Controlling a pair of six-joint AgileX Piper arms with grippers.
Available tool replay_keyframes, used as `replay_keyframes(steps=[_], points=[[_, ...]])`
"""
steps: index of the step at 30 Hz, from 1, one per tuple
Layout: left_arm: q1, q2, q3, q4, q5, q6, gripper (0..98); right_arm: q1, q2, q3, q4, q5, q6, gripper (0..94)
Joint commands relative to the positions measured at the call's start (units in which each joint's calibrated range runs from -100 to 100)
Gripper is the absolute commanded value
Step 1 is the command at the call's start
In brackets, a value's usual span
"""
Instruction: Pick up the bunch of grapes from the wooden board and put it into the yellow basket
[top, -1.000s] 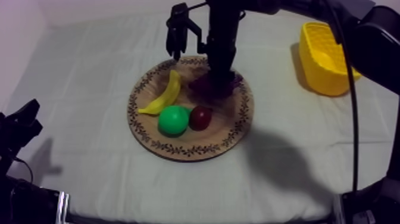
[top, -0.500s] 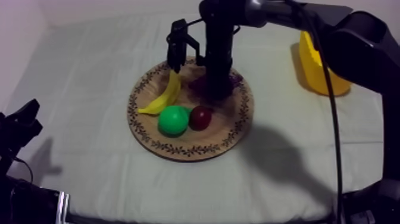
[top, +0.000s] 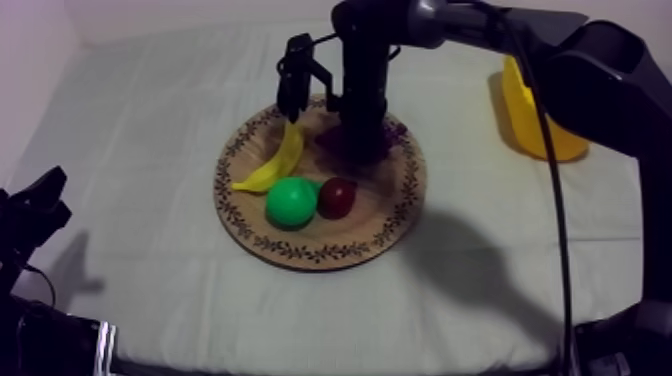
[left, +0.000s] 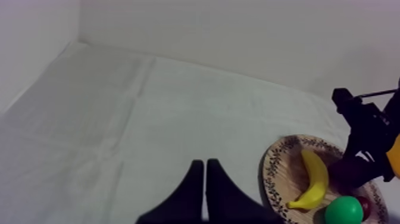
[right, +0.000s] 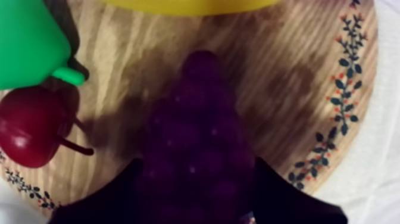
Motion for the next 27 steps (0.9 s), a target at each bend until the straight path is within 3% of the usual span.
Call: replay_keyframes(steps=[1,9,27], points=[[0.00,0.00,-0.02,-0.02,-0.01,0.01,0.1,0.04,-0.83,0.26,0.03,0.14,-0.11,16.9],[0.00,0.00,-0.02,-0.02,-0.01,0.01,0.1,0.47,-8.08,2.59,1.15,0.41,-1.09,15.8],[0.00,0.00,-0.02,-0.02,-0.01,0.01,0.1,4.30,-27.71,11.16,5.30,-5.94,-9.50,15.6]])
